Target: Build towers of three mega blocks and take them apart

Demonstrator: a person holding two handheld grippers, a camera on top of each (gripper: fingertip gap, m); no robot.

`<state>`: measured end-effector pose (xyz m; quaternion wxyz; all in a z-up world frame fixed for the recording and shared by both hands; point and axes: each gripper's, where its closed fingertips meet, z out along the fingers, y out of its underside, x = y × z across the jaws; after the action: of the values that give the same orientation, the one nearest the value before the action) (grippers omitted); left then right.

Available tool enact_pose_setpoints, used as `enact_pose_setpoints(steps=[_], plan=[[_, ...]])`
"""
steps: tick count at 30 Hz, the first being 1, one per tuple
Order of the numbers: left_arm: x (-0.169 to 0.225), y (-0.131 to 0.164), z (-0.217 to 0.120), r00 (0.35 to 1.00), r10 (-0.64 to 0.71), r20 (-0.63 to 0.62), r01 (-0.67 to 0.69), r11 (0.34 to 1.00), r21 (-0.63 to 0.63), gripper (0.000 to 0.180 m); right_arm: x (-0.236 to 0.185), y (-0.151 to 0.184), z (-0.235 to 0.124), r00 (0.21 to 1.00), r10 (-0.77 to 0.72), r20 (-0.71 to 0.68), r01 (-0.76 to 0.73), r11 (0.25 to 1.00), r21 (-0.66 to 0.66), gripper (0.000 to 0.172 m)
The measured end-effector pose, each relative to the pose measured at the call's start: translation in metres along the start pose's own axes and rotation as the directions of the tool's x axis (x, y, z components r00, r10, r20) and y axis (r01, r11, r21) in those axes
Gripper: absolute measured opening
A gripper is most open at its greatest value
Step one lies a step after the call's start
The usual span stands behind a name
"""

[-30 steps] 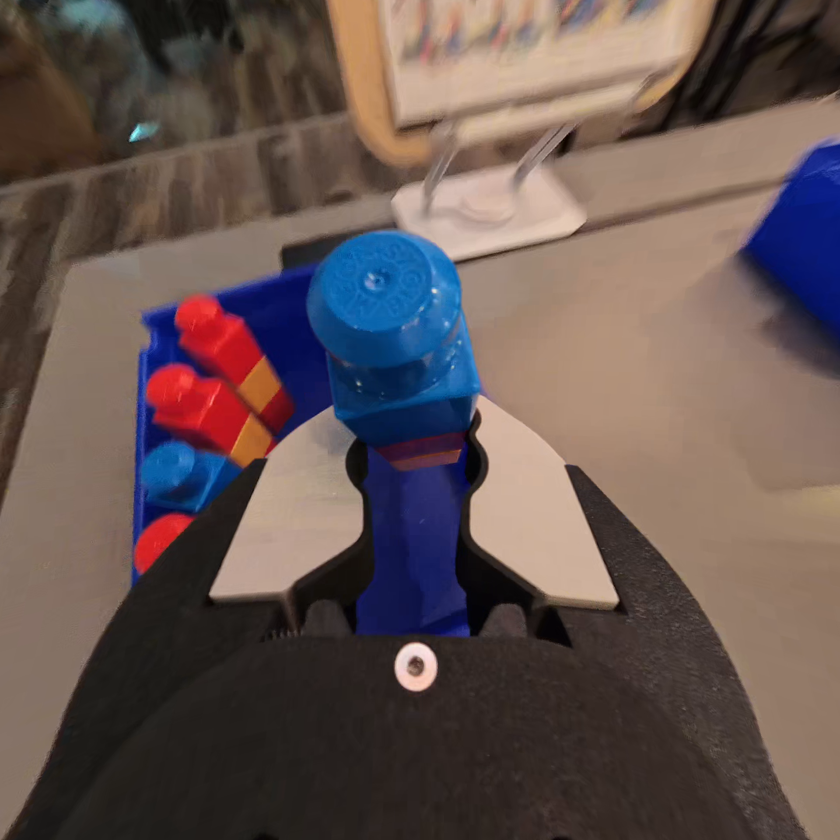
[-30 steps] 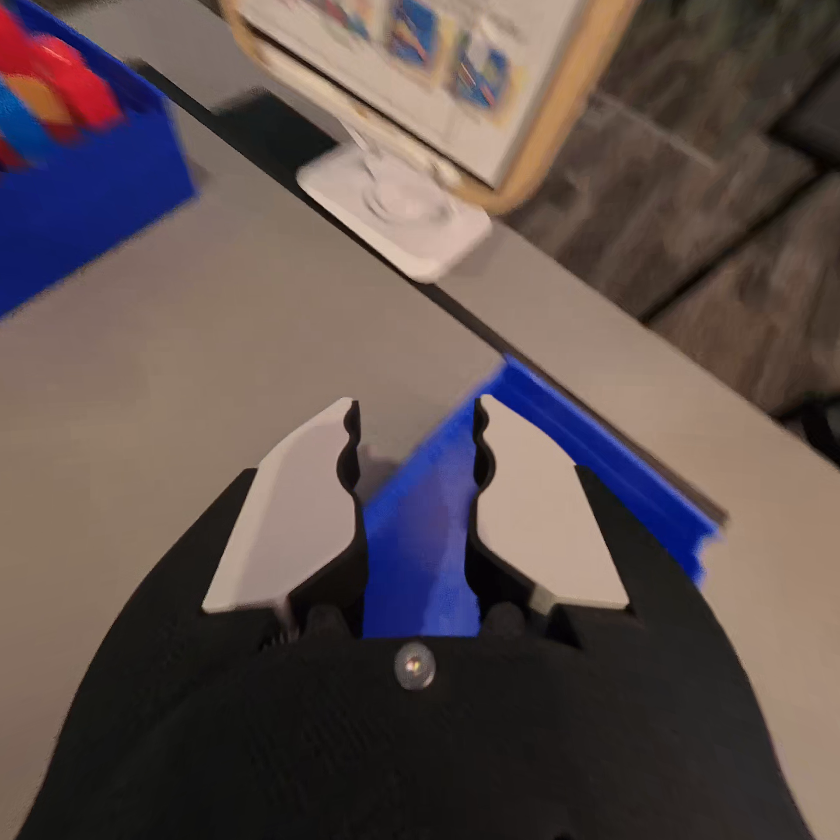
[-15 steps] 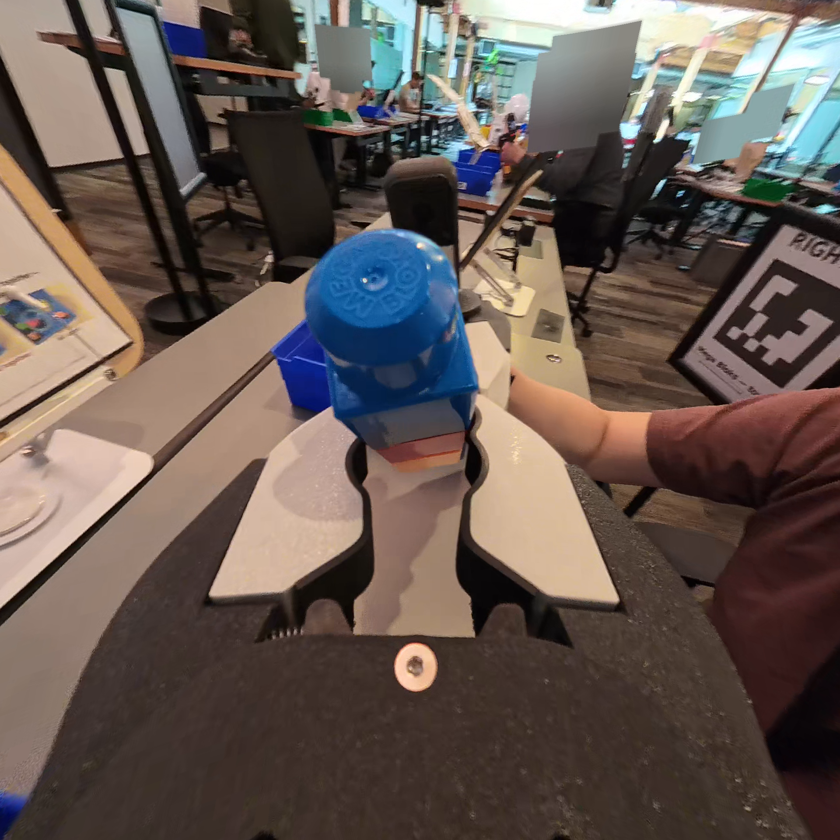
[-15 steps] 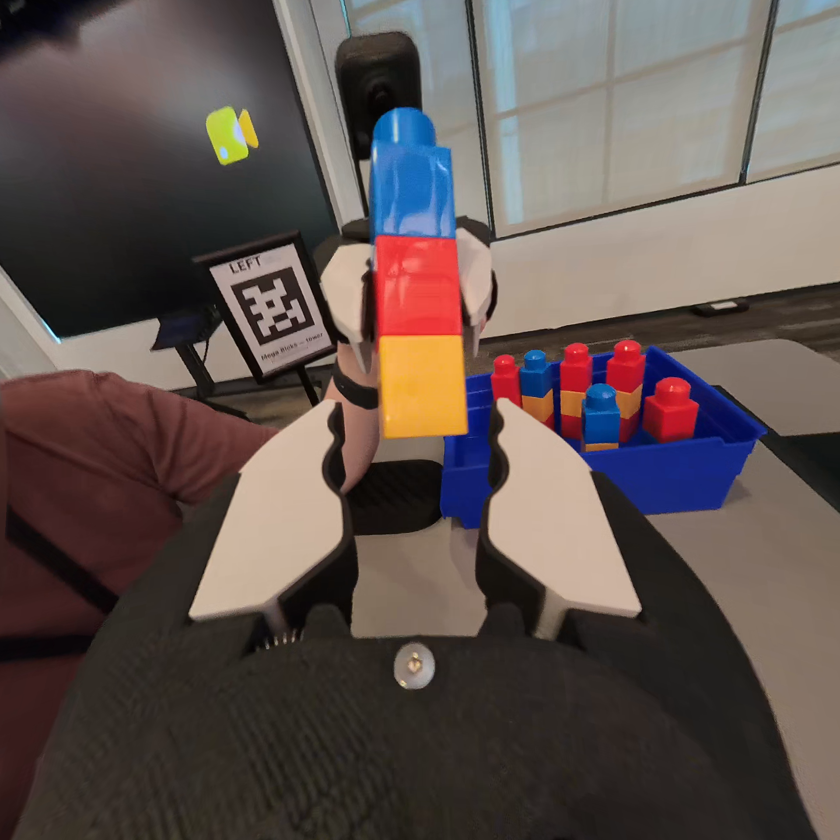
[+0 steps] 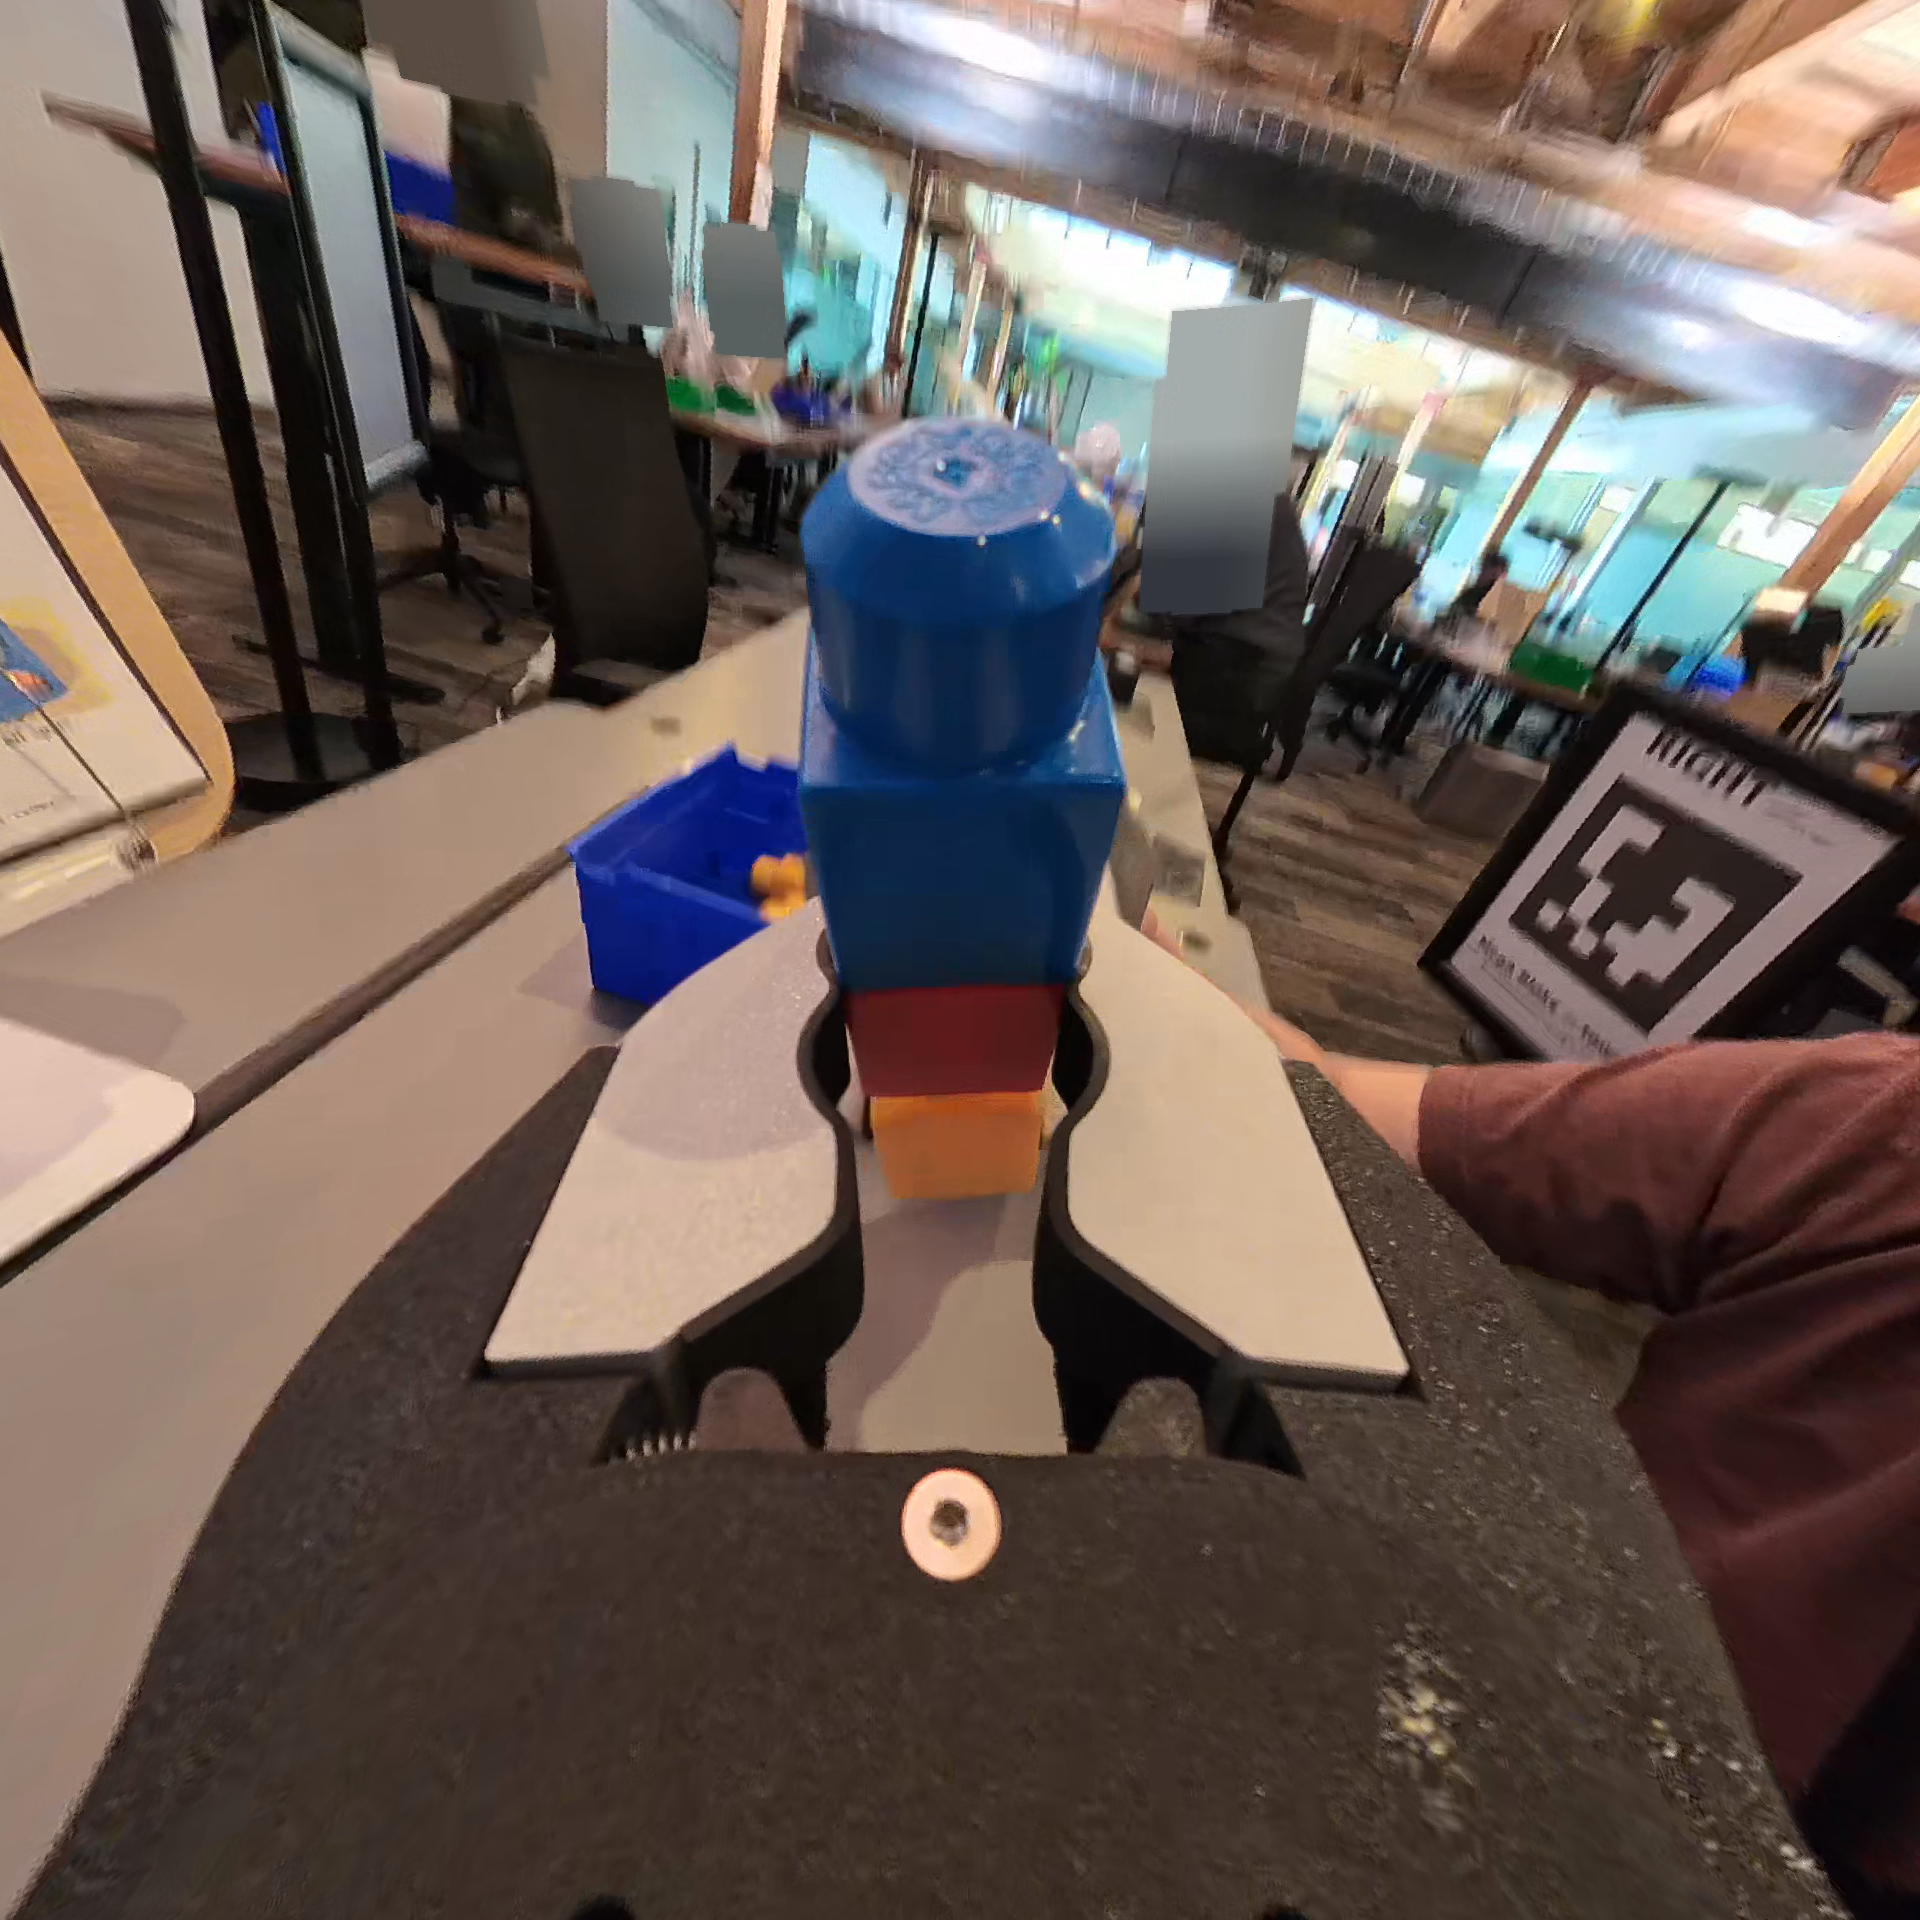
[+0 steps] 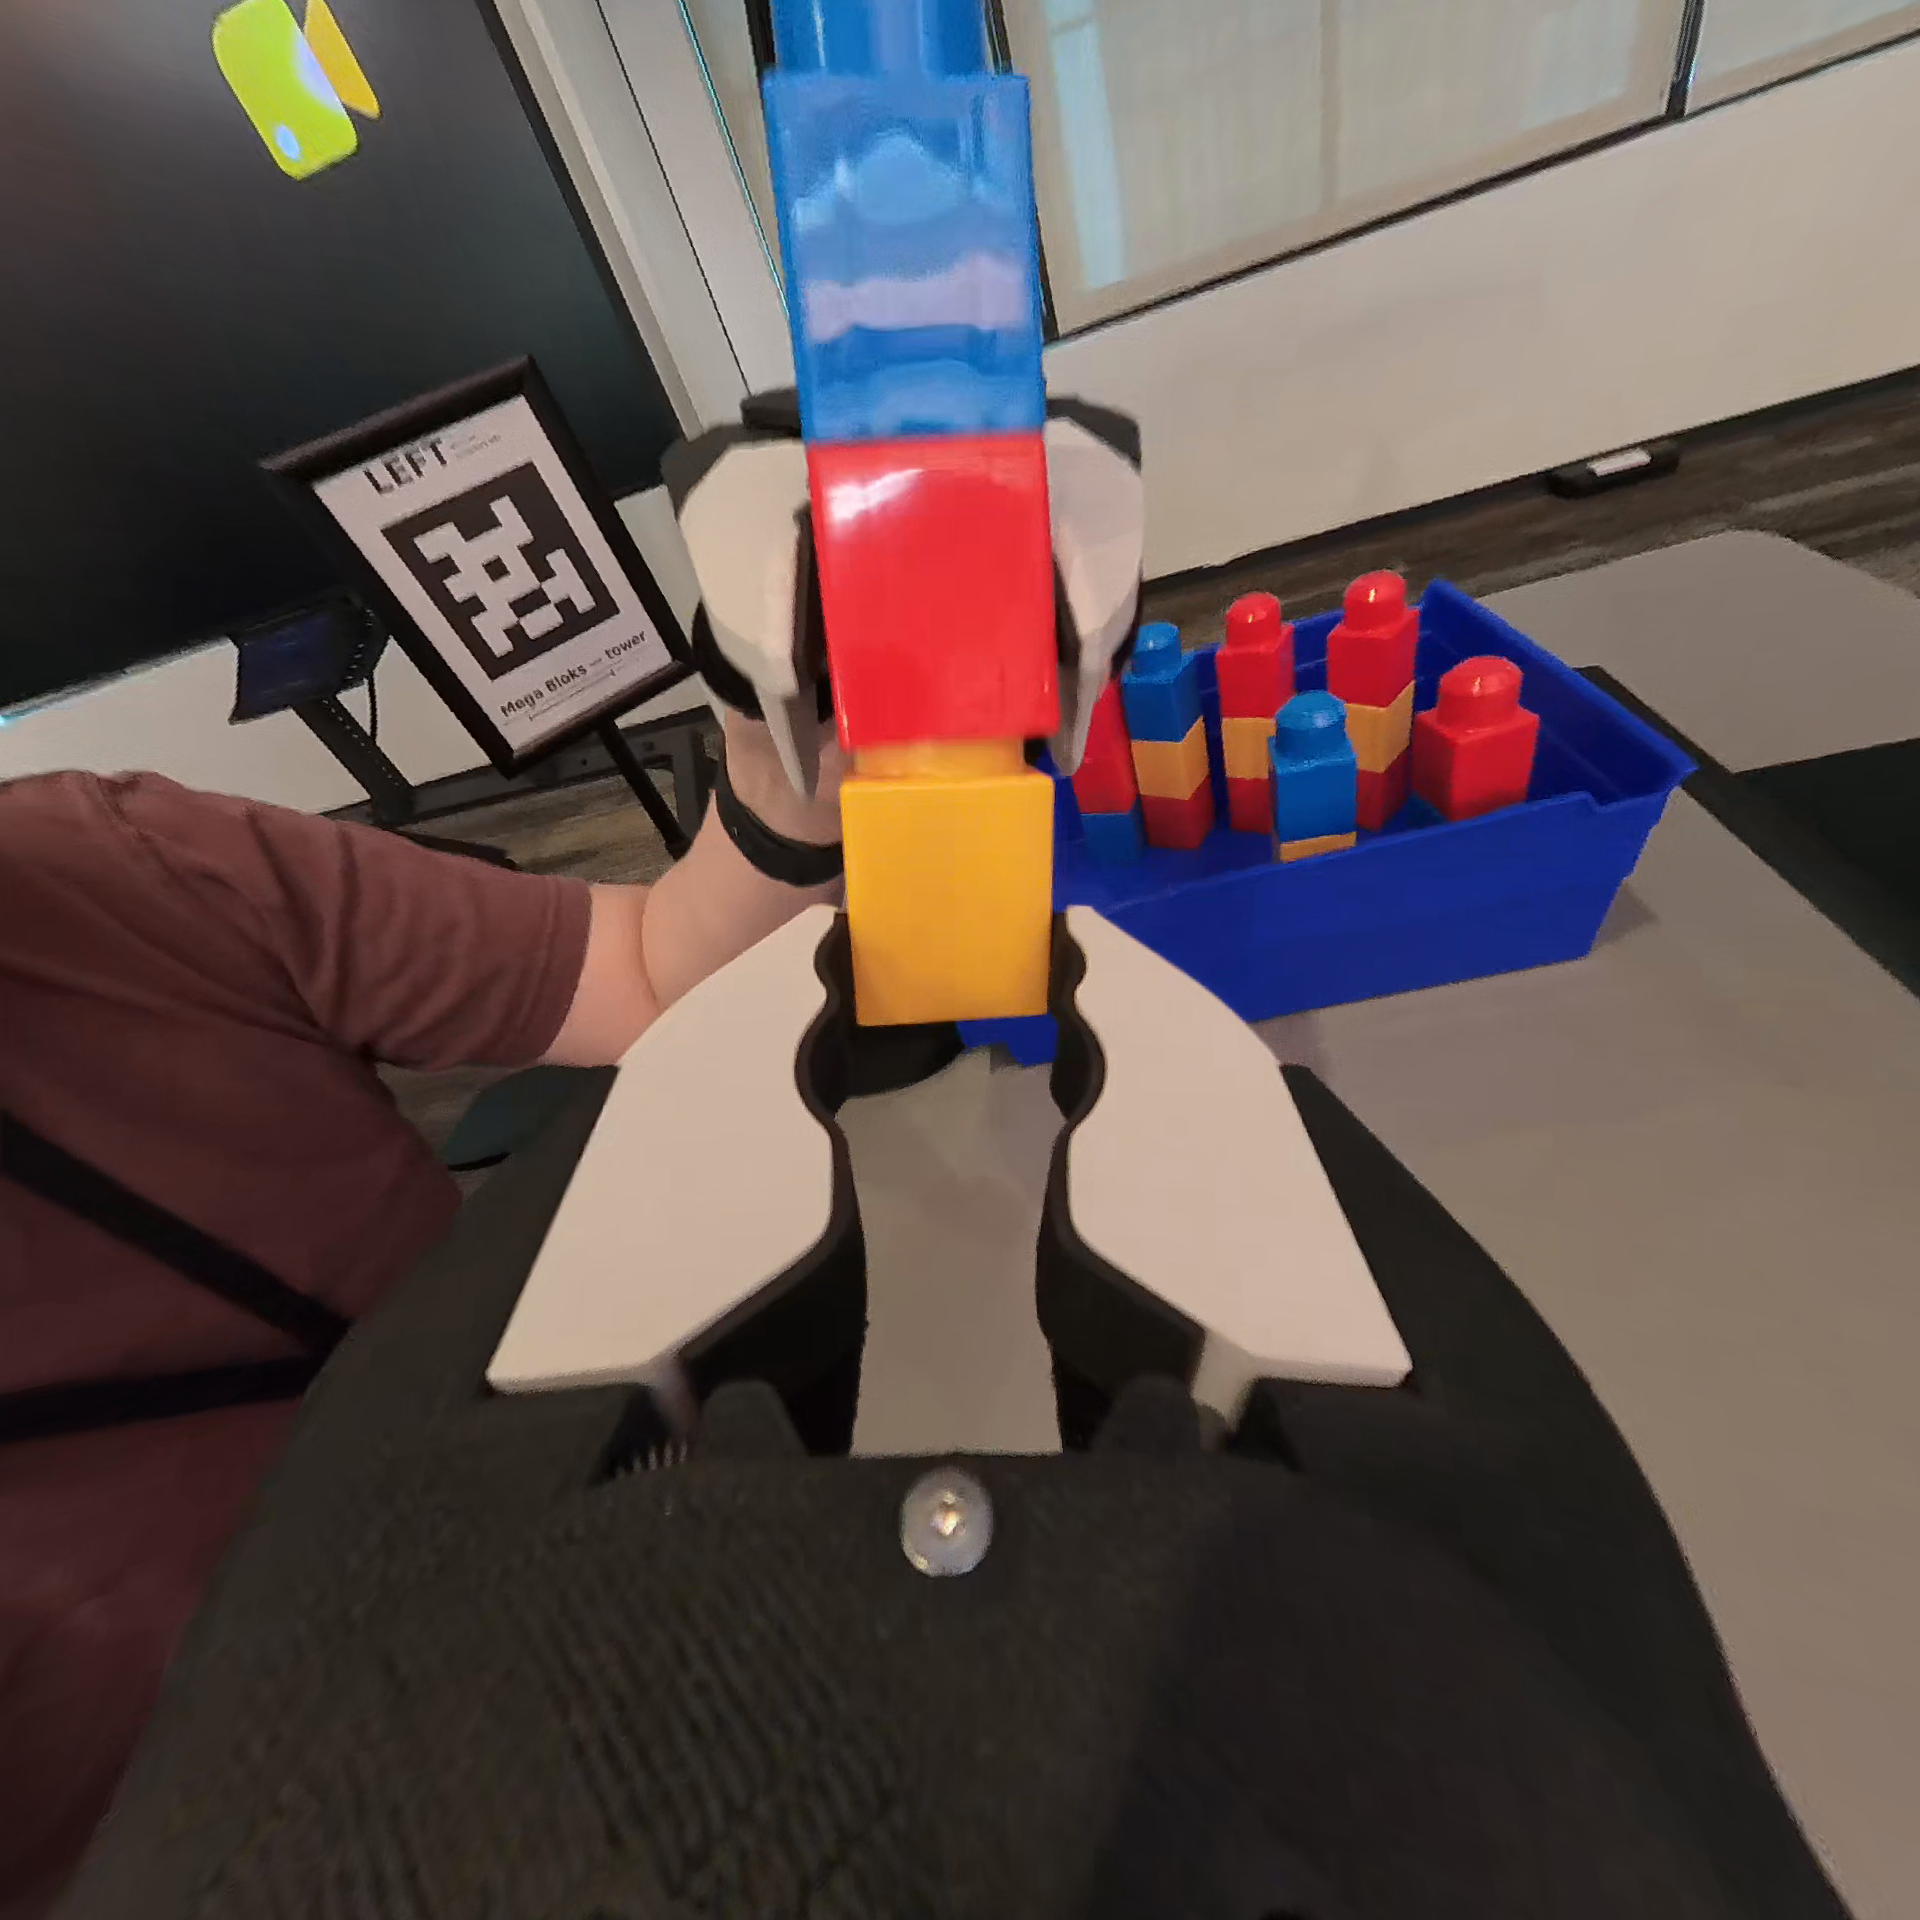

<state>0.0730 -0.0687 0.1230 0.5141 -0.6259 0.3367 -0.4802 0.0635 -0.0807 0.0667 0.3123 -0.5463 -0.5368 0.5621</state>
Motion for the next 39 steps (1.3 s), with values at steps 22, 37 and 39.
enact_pose_setpoints(steps=[22, 37, 39], plan=[[-0.012, 0.042, -0.014, 0.980, 0.142, 0.136, -0.089, 0.938, -0.336, 0.037, 0.185, 0.201, -0.353, 0.196, -0.072, -0.978, -0.658, 0.729, -0.186, 0.037], [-0.010, 0.095, 0.014, 0.996, 0.069, 0.061, -0.027, 0.853, -0.522, 0.037, -0.003, -0.016, -0.013, 0.987, -0.094, -0.130, 0.098, 0.995, 0.028, 0.069], [-0.003, 0.097, 0.017, 0.998, 0.065, 0.027, -0.042, 0.850, -0.525, 0.037, -0.002, -0.006, 0.000, 0.985, -0.123, -0.120, 0.122, 0.992, -0.013, 0.056]])
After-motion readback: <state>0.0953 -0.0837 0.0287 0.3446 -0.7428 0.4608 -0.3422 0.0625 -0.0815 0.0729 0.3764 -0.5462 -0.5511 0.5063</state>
